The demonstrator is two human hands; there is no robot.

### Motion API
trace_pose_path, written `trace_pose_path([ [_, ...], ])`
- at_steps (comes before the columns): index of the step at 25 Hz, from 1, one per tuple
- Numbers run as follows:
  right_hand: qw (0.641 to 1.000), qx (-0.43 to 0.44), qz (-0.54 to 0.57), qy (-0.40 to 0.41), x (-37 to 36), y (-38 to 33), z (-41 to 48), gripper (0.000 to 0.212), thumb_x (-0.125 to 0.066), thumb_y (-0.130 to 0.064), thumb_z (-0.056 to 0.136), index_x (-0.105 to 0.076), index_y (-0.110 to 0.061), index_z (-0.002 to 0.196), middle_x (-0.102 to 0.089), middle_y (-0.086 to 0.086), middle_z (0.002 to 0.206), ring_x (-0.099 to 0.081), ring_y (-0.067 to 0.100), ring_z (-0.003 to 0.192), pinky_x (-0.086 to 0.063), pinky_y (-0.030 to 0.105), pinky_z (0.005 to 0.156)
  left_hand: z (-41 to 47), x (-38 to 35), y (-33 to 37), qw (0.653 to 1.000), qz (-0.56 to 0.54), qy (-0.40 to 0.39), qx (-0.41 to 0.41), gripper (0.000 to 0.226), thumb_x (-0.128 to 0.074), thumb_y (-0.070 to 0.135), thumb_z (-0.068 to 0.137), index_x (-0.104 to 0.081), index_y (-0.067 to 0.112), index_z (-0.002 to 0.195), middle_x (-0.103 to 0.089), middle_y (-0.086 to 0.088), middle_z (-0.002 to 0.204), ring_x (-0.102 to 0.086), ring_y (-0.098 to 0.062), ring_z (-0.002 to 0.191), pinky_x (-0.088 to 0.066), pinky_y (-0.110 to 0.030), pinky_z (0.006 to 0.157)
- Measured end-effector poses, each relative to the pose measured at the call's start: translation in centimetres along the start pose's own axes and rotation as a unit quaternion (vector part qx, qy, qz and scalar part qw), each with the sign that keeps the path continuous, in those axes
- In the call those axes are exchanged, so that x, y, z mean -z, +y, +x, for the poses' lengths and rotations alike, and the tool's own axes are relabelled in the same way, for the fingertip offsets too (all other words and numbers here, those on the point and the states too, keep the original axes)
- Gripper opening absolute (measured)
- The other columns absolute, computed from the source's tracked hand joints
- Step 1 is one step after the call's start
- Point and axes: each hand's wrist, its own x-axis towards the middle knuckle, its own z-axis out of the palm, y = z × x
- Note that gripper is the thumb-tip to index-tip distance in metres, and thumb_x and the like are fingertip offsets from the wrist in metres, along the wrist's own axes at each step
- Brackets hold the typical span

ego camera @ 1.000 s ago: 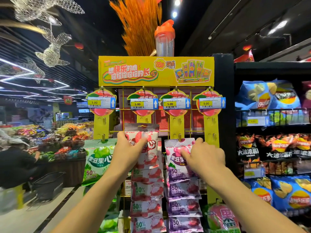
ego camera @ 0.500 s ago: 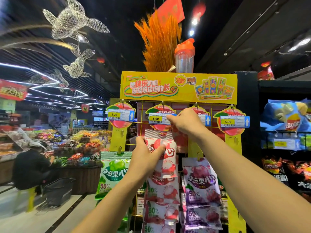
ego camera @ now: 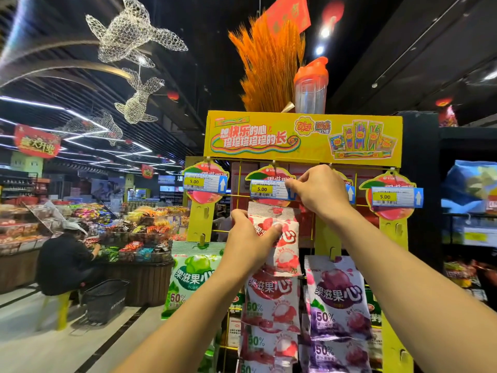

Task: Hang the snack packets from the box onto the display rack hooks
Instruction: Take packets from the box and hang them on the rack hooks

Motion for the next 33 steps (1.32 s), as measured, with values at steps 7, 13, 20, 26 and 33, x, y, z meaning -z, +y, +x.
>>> trace_pose_path([
  [7,1.0,0.002,0.002,0.007,-0.1,-0.1,-0.4,0.045,-0.069,-0.05,0.089,-0.074,-0.014,0.062,-0.068,0.004,0.059,-0.066,0.026,0.066,-0.055,0.038,0.063,-0.5,-0.1,-0.5,0.999,0.029,-0.015,0.034,0.065,-0.074,0.043,0.093,-0.031,0.01,0.128,-0.064,-0.012,0.126,-0.065,-0.029,0.112,-0.056,-0.046,0.096],
  [13,1.0,-0.002,0.008,0.012,-0.3,0.0,-0.5,0.041,-0.068,-0.048,0.09,-0.075,-0.015,0.067,-0.068,0.005,0.063,-0.066,0.027,0.07,-0.053,0.037,0.062,-1.6,-0.3,-1.5,0.996,0.081,-0.026,0.034,0.059,-0.07,0.053,0.093,-0.032,0.016,0.118,-0.063,-0.013,0.129,-0.064,-0.033,0.116,-0.054,-0.05,0.096],
  [20,1.0,-0.012,0.009,0.017,-0.5,0.1,-0.7,0.04,-0.066,-0.051,0.091,-0.076,-0.017,0.072,-0.068,0.003,0.067,-0.064,0.026,0.074,-0.043,0.032,0.059,-2.4,-0.6,-1.7,0.963,0.268,-0.023,-0.02,0.069,-0.054,0.069,0.095,-0.037,0.009,0.122,-0.069,-0.016,0.114,-0.068,-0.039,0.102,-0.055,-0.044,0.078],
  [26,0.999,-0.023,-0.004,0.022,-0.4,-0.4,-1.3,0.038,-0.064,-0.052,0.093,-0.075,-0.018,0.08,-0.071,0.005,0.078,-0.065,0.028,0.081,-0.039,0.032,0.063,-3.4,0.6,-1.7,0.941,0.335,-0.042,-0.018,0.064,-0.055,0.065,0.097,-0.04,0.011,0.128,-0.057,-0.012,0.13,-0.063,-0.038,0.115,-0.051,-0.044,0.085],
  [33,0.999,-0.039,-0.002,0.008,-0.1,-0.6,-3.4,0.037,-0.066,-0.052,0.09,-0.063,-0.022,0.112,-0.071,0.004,0.11,-0.062,0.031,0.109,-0.044,0.037,0.078,-5.1,1.9,-2.3,0.931,0.357,-0.052,-0.048,0.061,-0.056,0.061,0.098,-0.04,0.013,0.131,-0.05,-0.008,0.127,-0.061,-0.034,0.114,-0.048,-0.041,0.079],
])
